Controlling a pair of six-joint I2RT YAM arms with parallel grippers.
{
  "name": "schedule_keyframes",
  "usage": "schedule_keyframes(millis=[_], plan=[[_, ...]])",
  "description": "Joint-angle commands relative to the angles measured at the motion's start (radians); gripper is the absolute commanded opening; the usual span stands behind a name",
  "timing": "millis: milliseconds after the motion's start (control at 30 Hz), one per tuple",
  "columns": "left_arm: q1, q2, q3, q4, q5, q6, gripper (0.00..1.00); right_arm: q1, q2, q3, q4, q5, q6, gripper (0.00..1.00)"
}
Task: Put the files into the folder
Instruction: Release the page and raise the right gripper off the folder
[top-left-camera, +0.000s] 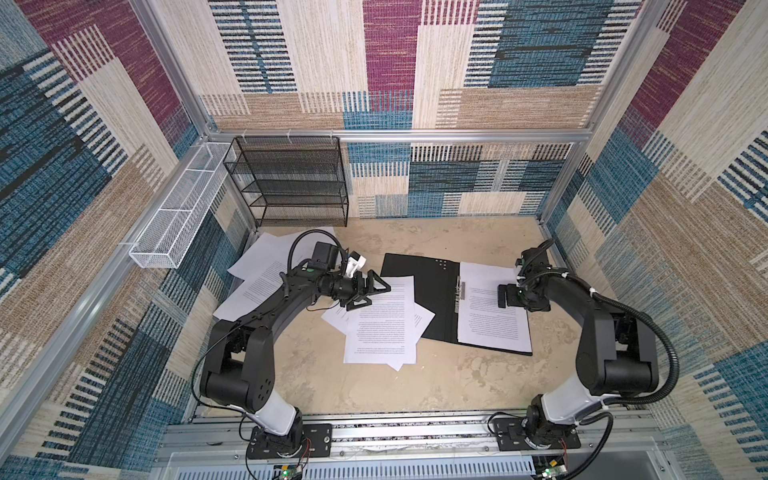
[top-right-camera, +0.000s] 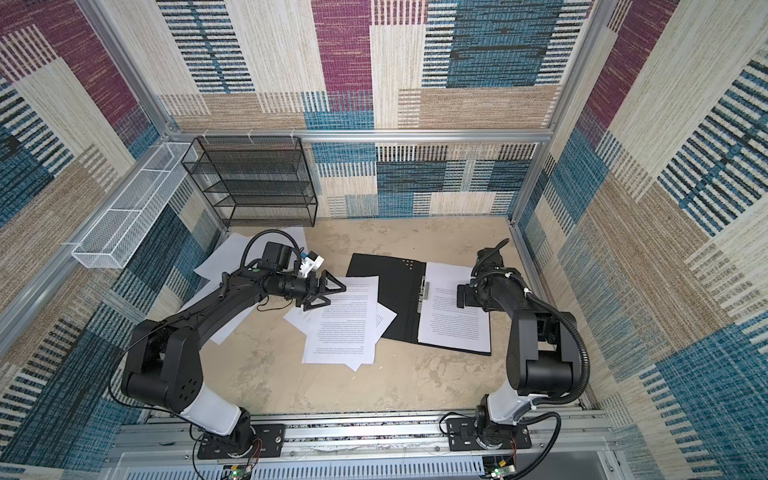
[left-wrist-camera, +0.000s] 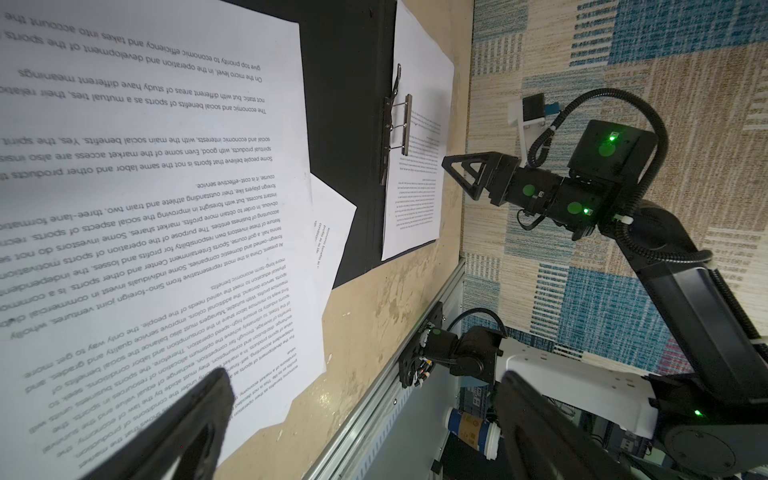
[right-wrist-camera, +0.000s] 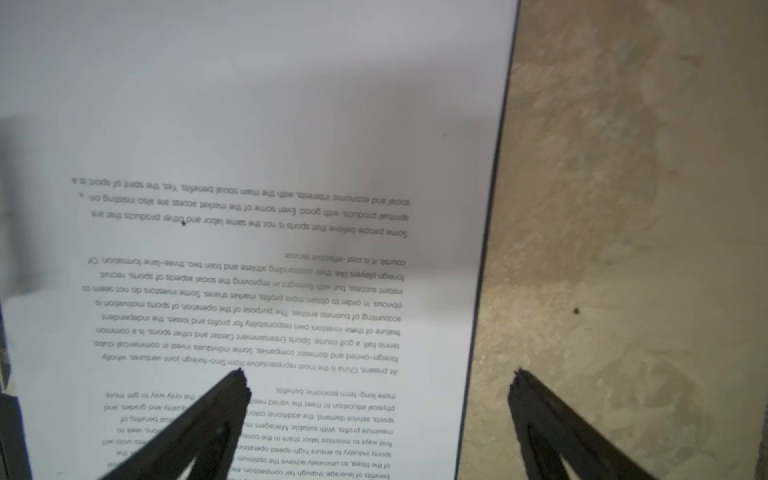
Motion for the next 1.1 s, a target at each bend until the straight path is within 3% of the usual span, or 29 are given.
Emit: schedule_keyframes(millis=[0,100,233,333,467,533,600,700,900,1067], plan=[[0.003,-0.001,0.002,0.014,0.021,-0.004,0.99,-0.022,-0.041,0.010,0.017,0.100,0.081,1.00],[0.007,-0.003,0.005,0.007,0.011,0.000,0.99,-0.074,-0.129,0.006,0.051,0.084,0.146,1.00],[0.011,-0.020,0.019,-0.042,-0.046,0.027,0.99,-0.163,-0.224,-0.011,0.116,-0.205,0.155,0.99],[0.013,-0.052,0.029,-0.122,-0.168,0.058,0.99,-0.151,-0.241,0.008,0.153,-0.355,0.132,1.00],[0.022,-0.074,0.014,-0.210,-0.240,0.047,0.99,0.020,-0.356,-0.036,0.305,-0.393,0.162,1.00],[0.032,-0.071,-0.015,-0.206,-0.227,0.014,0.99,0.163,-0.399,-0.049,0.379,-0.324,0.133,1.00],[0.039,-0.067,-0.046,-0.163,-0.211,-0.026,0.99,0.241,-0.421,-0.100,0.502,-0.271,0.260,1.00],[0.039,-0.039,-0.072,-0.092,-0.222,-0.080,0.99,0.273,-0.306,-0.093,0.549,-0.386,0.436,1.00],[0.038,0.056,-0.080,0.018,-0.193,-0.127,0.99,0.503,-0.001,0.009,0.653,-0.454,0.457,1.00],[0.039,0.111,-0.103,0.086,-0.180,-0.146,0.99,0.552,0.159,0.054,0.732,-0.514,0.494,0.98]])
